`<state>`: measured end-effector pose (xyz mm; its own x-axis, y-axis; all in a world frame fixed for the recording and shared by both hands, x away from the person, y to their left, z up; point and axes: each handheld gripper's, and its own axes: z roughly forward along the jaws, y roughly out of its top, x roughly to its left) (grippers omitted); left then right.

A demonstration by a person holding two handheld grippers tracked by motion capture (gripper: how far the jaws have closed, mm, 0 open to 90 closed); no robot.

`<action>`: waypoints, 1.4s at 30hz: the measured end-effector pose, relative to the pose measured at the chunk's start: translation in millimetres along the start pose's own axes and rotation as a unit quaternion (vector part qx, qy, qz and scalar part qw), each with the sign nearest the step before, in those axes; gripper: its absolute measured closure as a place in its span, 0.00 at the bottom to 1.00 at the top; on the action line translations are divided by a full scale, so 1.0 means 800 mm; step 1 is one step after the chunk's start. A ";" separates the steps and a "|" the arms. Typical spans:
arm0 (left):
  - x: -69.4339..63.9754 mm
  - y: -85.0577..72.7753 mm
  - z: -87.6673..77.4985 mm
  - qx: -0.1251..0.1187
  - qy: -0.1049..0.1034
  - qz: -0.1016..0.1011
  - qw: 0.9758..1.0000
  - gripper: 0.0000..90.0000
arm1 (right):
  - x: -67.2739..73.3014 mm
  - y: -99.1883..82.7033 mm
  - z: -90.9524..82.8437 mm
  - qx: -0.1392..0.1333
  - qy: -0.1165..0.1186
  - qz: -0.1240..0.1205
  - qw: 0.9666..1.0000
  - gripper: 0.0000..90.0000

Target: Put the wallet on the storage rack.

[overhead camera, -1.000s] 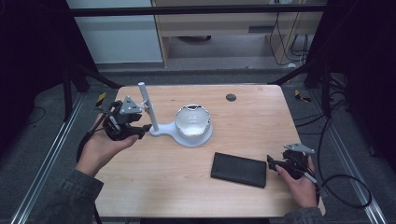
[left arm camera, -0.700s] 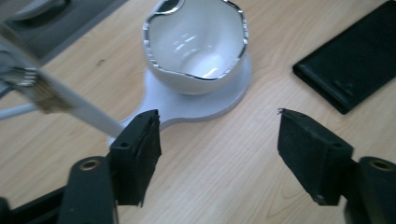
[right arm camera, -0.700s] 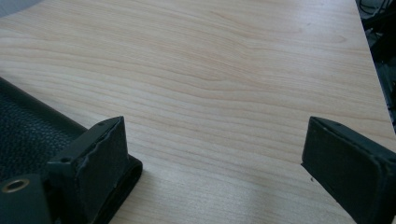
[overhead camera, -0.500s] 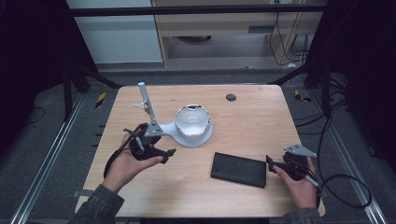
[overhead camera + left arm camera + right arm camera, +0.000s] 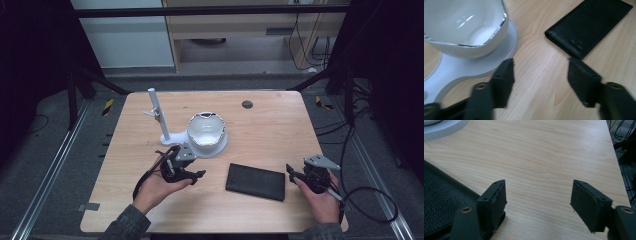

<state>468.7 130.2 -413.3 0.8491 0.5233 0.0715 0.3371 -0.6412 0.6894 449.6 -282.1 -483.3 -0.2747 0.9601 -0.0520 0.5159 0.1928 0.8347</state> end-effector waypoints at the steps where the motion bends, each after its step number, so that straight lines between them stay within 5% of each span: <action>1: -0.002 0.000 0.005 0.002 -0.004 0.000 1.000 0.53 | 0.001 0.000 0.000 0.000 0.003 -0.002 1.000 0.37; 5: -0.009 -0.002 0.024 0.007 -0.038 -0.003 0.999 0.75 | 0.004 0.000 -0.002 -0.001 0.011 -0.007 1.000 0.43; 12: -0.021 -0.002 0.046 0.033 -0.067 0.011 0.997 0.99 | 0.006 0.000 -0.002 -0.001 0.018 -0.015 1.000 0.48; 19: -0.027 0.001 0.058 0.056 -0.076 0.033 0.995 1.00 | 0.007 0.001 0.000 0.000 0.022 -0.018 1.000 0.48; 42: -0.047 0.004 0.106 0.109 -0.104 0.045 0.988 1.00 | 0.003 0.001 -0.001 0.000 0.023 -0.013 1.000 0.47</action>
<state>472.2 61.2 -474.9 0.9369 0.3472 -0.0399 0.3174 -0.7975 0.5130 448.5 -279.5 -482.0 -0.3254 0.9443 -0.0488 0.5073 0.2179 0.8338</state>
